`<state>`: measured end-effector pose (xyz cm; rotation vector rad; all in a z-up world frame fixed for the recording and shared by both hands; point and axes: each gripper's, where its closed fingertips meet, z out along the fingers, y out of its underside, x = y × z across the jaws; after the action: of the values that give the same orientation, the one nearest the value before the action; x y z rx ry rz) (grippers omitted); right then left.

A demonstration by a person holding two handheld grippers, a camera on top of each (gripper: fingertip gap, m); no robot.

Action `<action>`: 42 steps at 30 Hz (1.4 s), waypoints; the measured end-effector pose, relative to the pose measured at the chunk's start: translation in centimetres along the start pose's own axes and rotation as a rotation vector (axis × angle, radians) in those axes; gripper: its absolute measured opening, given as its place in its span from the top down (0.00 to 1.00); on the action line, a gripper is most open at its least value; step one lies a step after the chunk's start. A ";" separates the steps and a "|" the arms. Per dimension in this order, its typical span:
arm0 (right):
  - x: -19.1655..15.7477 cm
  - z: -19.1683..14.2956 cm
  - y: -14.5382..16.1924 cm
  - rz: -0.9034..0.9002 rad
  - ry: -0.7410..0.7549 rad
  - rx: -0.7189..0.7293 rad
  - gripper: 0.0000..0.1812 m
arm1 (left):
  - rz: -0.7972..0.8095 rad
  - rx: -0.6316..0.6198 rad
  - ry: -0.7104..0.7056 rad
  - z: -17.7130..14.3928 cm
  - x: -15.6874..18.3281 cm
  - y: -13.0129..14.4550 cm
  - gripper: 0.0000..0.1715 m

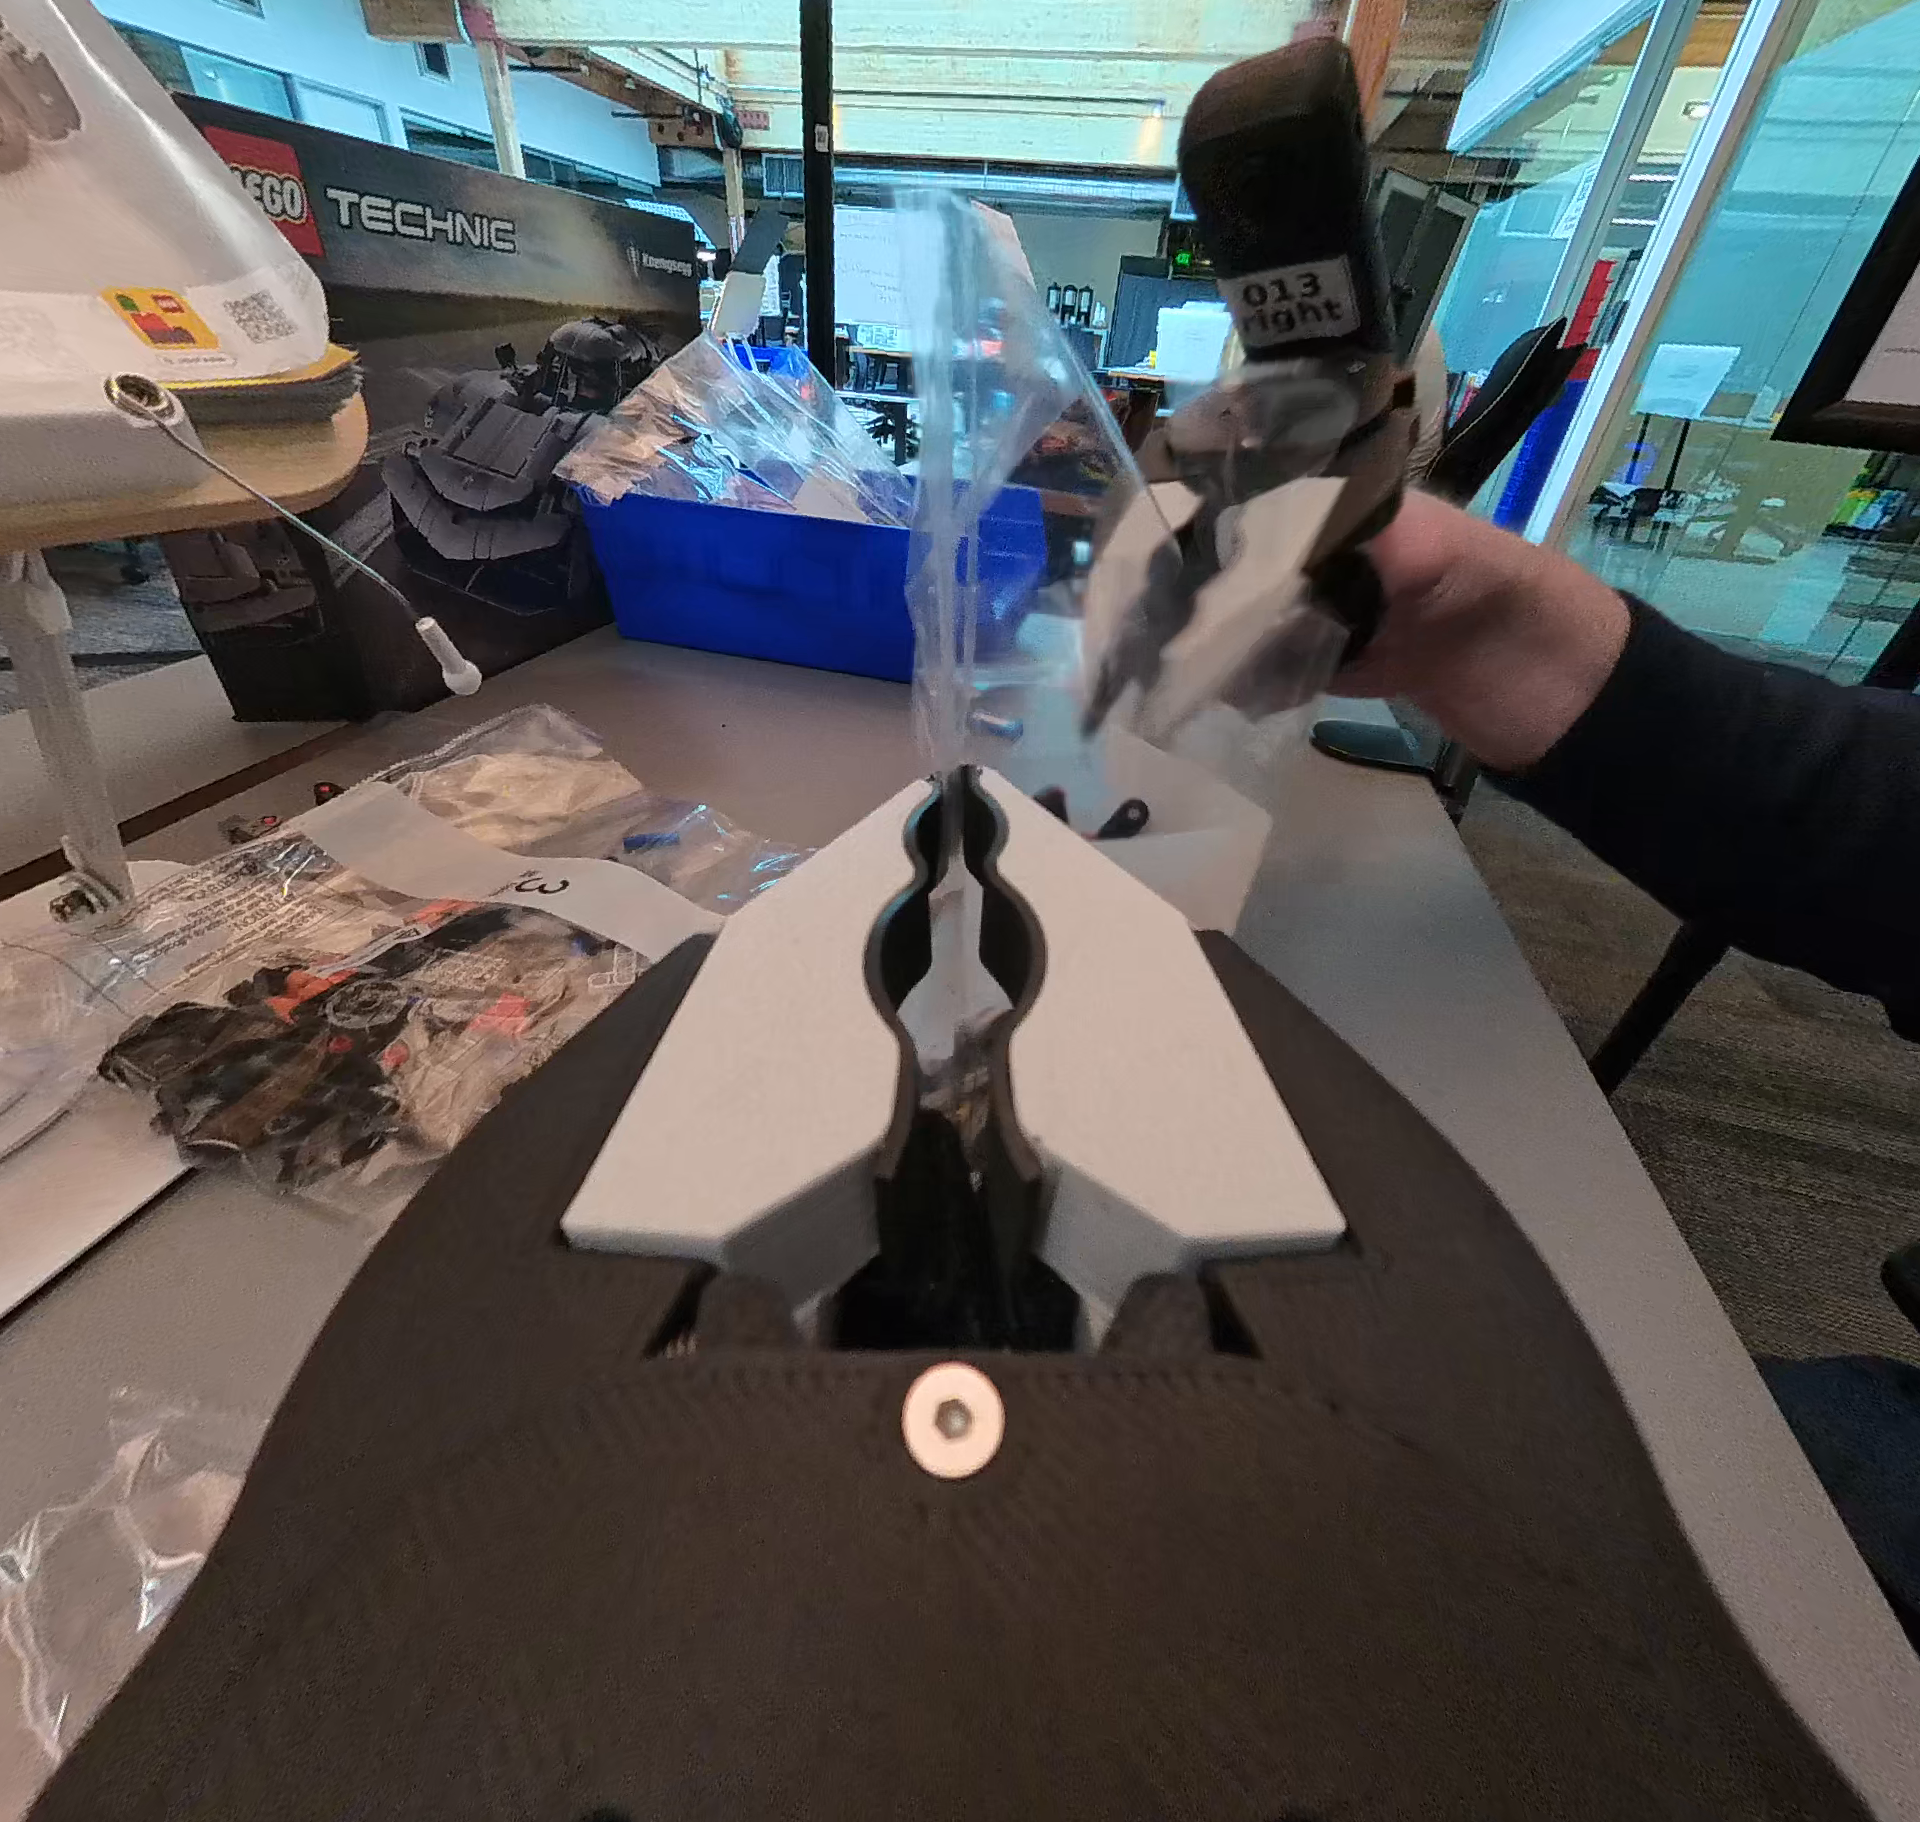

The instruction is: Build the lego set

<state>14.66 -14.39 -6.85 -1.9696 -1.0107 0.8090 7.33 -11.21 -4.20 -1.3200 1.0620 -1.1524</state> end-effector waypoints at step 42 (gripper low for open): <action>27.4 -32.8 2.5 0.243 0.502 -0.300 1.00 | 0.010 -0.043 -0.050 0.8 -0.3 0.6 0.90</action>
<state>54.87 -3.11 2.53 -2.4200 -0.6252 0.2588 8.08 -10.84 -4.81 -1.3687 1.0610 -1.0892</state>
